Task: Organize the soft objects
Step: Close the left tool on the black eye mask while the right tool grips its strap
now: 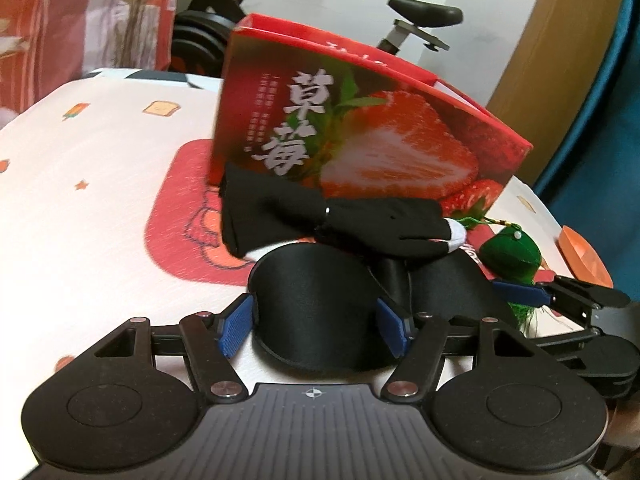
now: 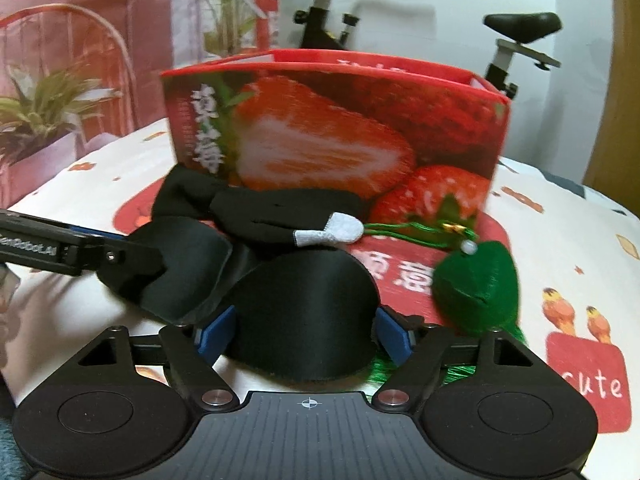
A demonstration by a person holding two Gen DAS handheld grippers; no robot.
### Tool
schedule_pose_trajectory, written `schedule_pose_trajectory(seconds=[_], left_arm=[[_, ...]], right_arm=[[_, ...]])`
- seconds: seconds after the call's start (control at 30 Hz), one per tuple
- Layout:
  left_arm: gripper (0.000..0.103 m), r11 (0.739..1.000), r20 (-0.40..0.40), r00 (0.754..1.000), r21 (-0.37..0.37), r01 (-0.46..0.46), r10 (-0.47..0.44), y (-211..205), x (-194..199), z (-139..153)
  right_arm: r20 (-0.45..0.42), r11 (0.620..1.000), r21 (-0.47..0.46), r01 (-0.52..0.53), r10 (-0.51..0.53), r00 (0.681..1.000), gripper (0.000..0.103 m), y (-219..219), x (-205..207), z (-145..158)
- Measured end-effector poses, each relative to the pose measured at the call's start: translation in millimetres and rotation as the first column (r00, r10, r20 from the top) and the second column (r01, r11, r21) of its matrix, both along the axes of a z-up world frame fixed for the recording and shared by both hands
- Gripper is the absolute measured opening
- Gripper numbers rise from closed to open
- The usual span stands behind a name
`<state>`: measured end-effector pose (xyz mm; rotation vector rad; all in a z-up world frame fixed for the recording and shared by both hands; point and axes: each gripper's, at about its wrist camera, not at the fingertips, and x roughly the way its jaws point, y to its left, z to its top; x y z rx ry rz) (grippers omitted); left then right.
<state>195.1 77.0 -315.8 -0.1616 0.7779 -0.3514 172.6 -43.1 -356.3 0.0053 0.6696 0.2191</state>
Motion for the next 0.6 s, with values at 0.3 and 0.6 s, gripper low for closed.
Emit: schedule_pose_trajectory(seconds=[0.3,0.6], left_arm=[[0.069,0.998,0.020,1.000,0.055,-0.007,0.006,-3,-4,-1],[0.070,0.997,0.048,0.999,0.078,-0.001,-0.003,-3,-9,-3]], right_arm=[[0.005,0.994,0.098,-0.048,0.047,0.999,0.070,7,-8,8],[0.017,0.992,0.124,0.032,-0.035,0.999,0.072,-8,-18,1]])
